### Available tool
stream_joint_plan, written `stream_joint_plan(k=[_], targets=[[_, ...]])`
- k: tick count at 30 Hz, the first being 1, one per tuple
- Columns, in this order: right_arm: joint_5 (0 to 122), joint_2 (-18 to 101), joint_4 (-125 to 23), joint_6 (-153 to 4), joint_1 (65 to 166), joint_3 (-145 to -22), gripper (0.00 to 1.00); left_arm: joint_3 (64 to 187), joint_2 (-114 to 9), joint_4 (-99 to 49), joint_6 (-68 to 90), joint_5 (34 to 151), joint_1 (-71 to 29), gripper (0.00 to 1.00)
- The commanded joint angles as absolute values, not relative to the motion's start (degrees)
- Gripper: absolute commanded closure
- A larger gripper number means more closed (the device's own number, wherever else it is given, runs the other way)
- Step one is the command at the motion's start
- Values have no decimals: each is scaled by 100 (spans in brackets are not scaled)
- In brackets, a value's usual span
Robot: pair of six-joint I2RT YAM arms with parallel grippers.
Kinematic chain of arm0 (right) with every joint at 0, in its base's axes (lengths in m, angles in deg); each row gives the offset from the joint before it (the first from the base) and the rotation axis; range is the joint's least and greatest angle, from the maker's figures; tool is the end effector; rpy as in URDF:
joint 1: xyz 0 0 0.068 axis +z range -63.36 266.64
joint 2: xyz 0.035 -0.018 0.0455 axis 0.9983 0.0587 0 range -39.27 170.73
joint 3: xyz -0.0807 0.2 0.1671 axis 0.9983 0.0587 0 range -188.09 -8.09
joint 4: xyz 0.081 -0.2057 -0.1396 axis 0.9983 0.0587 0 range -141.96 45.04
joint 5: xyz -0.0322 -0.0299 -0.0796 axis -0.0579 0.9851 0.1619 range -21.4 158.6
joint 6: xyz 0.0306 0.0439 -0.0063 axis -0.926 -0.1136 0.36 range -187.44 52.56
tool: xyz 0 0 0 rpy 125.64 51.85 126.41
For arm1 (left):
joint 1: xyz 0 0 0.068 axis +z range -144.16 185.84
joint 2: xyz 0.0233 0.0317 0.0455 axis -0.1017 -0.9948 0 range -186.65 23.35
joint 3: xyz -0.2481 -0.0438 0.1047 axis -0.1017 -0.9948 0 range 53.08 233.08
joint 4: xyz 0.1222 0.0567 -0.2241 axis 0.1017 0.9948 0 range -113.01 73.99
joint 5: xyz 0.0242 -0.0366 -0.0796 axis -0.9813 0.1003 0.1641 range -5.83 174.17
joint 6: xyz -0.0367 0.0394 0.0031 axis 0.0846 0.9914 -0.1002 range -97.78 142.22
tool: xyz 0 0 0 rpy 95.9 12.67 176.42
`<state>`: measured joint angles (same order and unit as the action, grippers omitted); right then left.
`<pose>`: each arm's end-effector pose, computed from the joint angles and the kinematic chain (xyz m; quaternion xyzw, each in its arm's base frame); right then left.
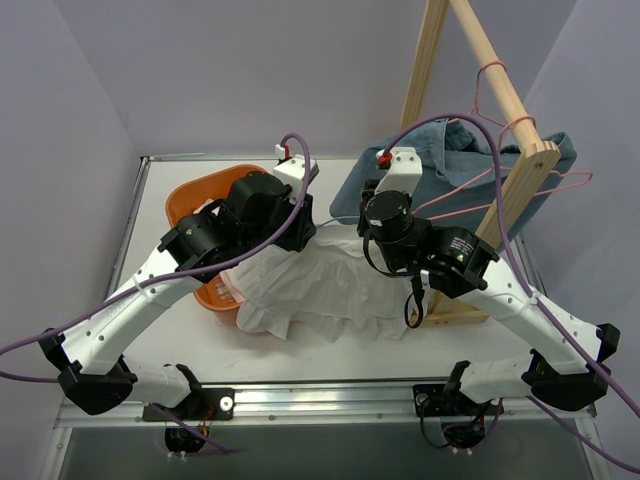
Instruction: Remove the skirt from the hanger
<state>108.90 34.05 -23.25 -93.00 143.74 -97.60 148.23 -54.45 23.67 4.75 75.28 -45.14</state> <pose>0.1614 0.2071 0.4704 0.0084 0.7633 0.1863 0.6186 0.1777 -0.2105 0.4484 0.2105 0.8353 -0.2279 0.4539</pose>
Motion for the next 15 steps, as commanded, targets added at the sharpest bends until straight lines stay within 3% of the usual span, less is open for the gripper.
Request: stream_joint_plan(k=[1, 5, 8, 11, 15], targets=[[11307, 3236, -2322, -9363, 14412, -9826, 100, 14695, -5162, 2366, 614, 7011, -4479, 67], [11316, 3184, -2304, -9363, 14429, -9826, 100, 14581, -5091, 2410, 658, 6861, -4461, 58], [11299, 3139, -2348, -9372, 14455, -9809, 100, 14537, -5091, 2410, 658, 6870, -4444, 58], [11316, 3139, -2348, -9372, 14456, -9782, 100, 14475, -5074, 2340, 658, 6914, -4444, 63], [11317, 3087, -2357, -9398, 14464, -9721, 100, 14475, -5118, 2340, 667, 6984, -4417, 84]])
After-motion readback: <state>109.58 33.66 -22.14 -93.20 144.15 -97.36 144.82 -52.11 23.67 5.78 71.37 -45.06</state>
